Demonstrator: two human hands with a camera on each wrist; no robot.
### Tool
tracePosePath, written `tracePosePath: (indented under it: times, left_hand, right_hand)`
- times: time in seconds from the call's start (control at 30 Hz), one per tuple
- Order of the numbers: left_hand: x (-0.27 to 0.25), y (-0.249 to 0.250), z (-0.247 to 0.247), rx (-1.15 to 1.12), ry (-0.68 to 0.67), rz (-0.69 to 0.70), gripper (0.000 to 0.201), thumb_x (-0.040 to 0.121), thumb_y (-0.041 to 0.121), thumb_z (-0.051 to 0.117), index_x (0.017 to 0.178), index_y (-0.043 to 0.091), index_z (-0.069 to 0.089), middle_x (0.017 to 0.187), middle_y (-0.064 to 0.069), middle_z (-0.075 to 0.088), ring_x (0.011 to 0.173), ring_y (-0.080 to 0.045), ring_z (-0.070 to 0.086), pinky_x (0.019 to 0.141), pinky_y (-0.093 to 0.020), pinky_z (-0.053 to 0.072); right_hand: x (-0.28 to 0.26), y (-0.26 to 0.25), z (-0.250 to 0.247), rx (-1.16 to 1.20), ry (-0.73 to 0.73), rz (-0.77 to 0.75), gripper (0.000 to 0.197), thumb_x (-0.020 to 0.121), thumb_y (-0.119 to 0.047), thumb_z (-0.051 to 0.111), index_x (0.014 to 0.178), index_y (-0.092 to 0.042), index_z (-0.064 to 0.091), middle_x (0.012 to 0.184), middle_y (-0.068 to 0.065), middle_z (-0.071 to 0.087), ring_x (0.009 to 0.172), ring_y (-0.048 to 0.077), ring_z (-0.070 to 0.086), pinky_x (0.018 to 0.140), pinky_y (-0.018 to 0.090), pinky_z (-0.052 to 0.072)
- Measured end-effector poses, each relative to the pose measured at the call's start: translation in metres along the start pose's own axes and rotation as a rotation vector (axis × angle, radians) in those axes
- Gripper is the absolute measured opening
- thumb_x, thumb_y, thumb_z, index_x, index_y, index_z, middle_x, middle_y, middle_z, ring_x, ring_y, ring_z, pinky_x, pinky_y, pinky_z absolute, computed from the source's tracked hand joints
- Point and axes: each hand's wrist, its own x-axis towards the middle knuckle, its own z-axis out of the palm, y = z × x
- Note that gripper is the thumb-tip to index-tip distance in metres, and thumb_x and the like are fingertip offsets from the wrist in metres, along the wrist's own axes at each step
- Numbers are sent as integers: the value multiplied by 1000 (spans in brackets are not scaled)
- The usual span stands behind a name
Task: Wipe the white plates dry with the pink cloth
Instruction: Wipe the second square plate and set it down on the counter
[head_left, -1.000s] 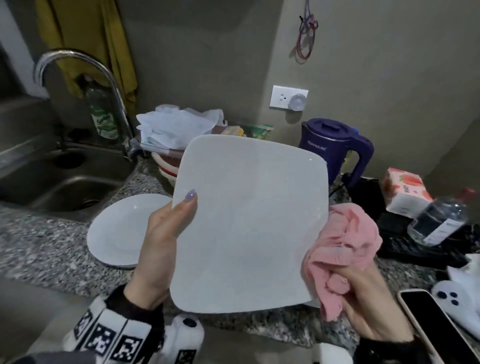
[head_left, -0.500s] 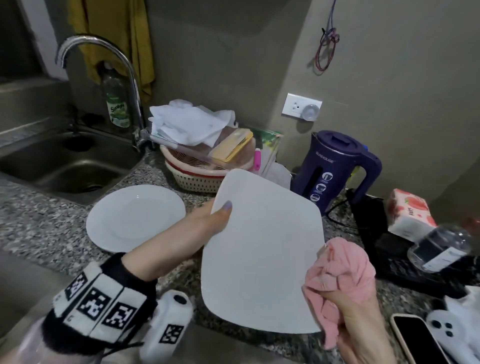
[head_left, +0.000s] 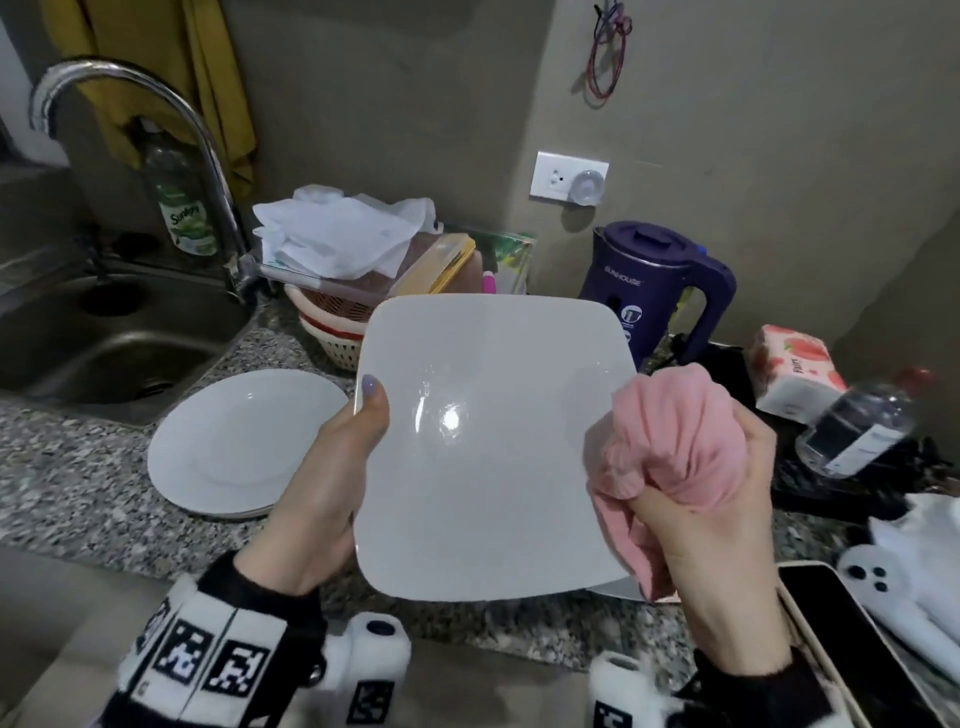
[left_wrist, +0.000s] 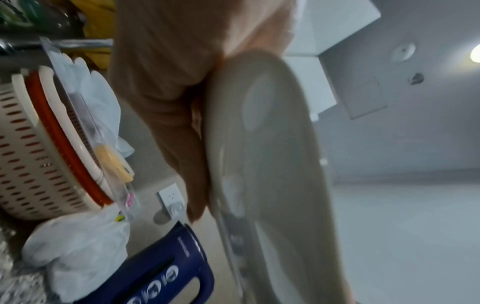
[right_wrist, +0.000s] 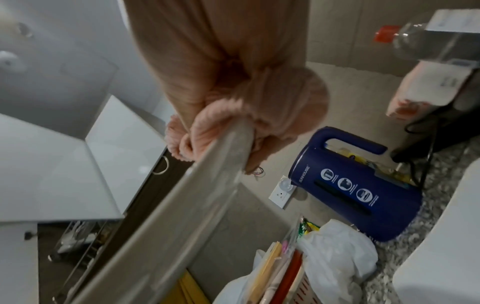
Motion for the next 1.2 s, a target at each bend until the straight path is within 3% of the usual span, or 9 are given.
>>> tracePosePath:
  times: [0.23,0.33,0.47,0.6,0.73,0.8,0.87,1.0,1.2]
  left_hand:
    - [0,-10,3,11,94,211,34,103,35,34,124,27,59,118,9,70,108,-9,67,79,-23,56]
    - [0,-15,8,17,86,234,36,103,34,36,126,19,60,121,4,69,113,-14,65,94,-34,51]
    - [-2,-22,18,21,42,280,37,93,36,46,97,15,76,106,-4,74,102,-16,68,84,-25,54]
    - [-3,-24,19,-7,51,290,30,90,34,54,84,14,75,91,2,75,86,-10,69,73,-21,54]
    - [-1,-22,18,62,81,277,32,98,29,52,80,8,67,71,0,70,68,-8,65,67,-22,51]
    - [-1,-19,15,0,60,233,39,98,37,44,99,6,68,90,-4,76,87,-16,72,77,-28,56]
    - [-3,-17,11,14,100,293,39,94,38,45,109,9,67,102,1,75,98,-10,69,83,-25,53]
    - [-6,-18,19,25,100,320,31,98,25,43,101,4,67,83,6,74,78,-2,66,66,-16,51]
    - [-8,-11,11,7,85,287,45,93,34,46,90,-6,65,74,-8,72,72,-16,68,62,-20,54]
  right_hand:
    - [-12,-3,3,-438,1,-155,93,70,11,73,120,-54,30,121,-6,38,112,-4,42,94,18,40]
    - [-25,-13,18,-958,-148,-384,89,70,4,70,137,-36,29,117,-8,20,107,10,25,85,27,35]
    - [-27,-28,54,-990,-596,-435,77,76,-20,57,139,-36,16,130,0,21,110,28,38,87,41,47]
    - [19,-40,51,-949,-248,-333,64,81,-16,56,137,-24,26,115,0,28,90,31,49,67,35,37]
    - [-17,-40,71,-932,-667,-471,55,77,-35,49,126,-35,24,109,-4,31,74,20,41,58,30,32]
    - [-40,-35,66,-965,-846,-407,56,78,-34,53,126,-41,24,114,-5,29,82,20,43,61,33,40]
    - [-30,-33,53,-945,-779,-317,52,77,-39,48,123,-45,26,109,-7,28,83,20,48,63,34,44]
    - [5,-39,57,-1045,-425,-386,53,78,-31,52,124,-31,25,112,-1,24,69,22,40,55,28,33]
    - [-28,-45,72,-1088,-770,-508,50,80,-37,44,126,-33,25,122,1,27,76,28,52,48,28,31]
